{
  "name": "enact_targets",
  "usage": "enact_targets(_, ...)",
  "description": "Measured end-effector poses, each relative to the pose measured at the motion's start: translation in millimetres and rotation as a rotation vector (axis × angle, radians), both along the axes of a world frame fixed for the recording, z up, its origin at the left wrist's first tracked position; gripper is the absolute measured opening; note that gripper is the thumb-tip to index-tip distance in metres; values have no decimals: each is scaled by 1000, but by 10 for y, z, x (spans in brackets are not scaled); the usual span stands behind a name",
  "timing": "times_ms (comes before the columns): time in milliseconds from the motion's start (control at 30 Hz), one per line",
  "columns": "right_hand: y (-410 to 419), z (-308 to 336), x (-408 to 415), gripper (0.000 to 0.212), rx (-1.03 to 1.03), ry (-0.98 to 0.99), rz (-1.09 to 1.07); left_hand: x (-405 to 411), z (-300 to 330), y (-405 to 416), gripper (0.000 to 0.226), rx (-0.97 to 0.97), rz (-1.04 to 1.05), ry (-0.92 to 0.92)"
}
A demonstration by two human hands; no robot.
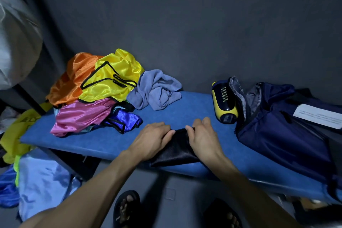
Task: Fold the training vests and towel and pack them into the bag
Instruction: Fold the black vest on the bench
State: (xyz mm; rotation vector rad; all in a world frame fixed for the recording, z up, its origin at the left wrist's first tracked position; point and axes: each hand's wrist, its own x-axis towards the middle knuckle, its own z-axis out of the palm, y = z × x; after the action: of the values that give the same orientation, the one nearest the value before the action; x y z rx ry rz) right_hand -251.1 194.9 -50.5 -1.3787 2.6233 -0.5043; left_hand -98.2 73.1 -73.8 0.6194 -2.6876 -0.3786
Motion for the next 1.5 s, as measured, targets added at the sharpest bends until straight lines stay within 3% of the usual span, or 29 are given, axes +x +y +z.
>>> enact_targets(67,1,23,-69,30,-127,-147,1,-25,20,-2,22,57,-13,-39)
enact_targets(133,-24,31,-132,27,-211,-169,32,-63,42,-15,17,108,3,-83)
enact_targets(267,-124,61,-297,26,-339,-130,101,-229,104,-13,34,52,56,-188)
enact_targets(367,-226,128,-456,25,-386,-102,122,-358,166,-90,44,120,92,-169)
enact_targets(500,-411,221,-664,21,-298,-50,110,-661,327,-393,48,260,57,-253)
enact_targets(667,-801,513,-1076,16,20,251,150,-1313,399,-776,50,395,37,-221)
enact_targets(767,-1013,606,-1226,12,201,413,186,-1539,290,-1019,52,327,34,-238)
enact_targets(900,-1344,518,-1249,27,332,509,240,-1612,262,-1412,50,128,84,-287)
enact_targets(1133,-1690,347,-1405,29,296,545,198,-1675,252,-1540,31,27,182,-129)
enact_targets(1300,-1639,217,-1380,26,244,538,169,-1577,89,-1262,38,-322,66,108)
enact_targets(1400,-1644,224,-1349,24,270,526,146,-1513,-45,-1162,46,-306,-89,21)
enact_targets(1500,-1615,317,-1295,25,294,525,141,-1474,-182,-1208,53,-282,-89,-79)
